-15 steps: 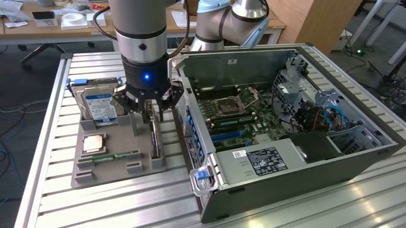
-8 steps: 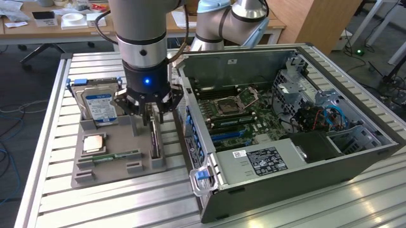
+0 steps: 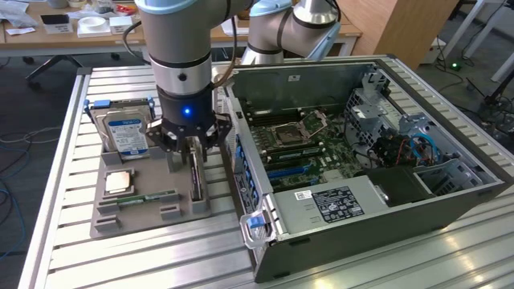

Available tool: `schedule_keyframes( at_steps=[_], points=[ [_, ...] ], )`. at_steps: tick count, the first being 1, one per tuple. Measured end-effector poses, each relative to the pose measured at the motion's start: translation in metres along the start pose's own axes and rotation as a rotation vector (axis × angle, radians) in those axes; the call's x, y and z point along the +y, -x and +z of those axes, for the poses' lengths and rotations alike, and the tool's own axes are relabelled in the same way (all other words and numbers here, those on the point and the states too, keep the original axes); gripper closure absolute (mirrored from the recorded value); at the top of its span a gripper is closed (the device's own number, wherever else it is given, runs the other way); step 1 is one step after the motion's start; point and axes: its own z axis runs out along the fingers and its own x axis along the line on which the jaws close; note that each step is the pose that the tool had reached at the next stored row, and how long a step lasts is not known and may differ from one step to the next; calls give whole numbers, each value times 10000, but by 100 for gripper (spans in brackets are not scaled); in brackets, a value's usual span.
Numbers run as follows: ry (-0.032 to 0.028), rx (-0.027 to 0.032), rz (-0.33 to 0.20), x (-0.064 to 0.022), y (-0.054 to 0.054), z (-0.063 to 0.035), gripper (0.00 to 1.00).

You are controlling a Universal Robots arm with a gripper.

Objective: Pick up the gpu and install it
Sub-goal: 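Pick up the gpu and move the gpu toward the slot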

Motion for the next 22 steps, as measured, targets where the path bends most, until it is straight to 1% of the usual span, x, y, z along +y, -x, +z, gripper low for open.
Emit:
schedule_keyframes(
  at_steps=[6,14,22],
  points=[
    [4,-3,0,0,0,22,57],
    [1,-1,1,-7,-4,162,57],
    [2,-2,1,14,-35,182,57]
  ],
)
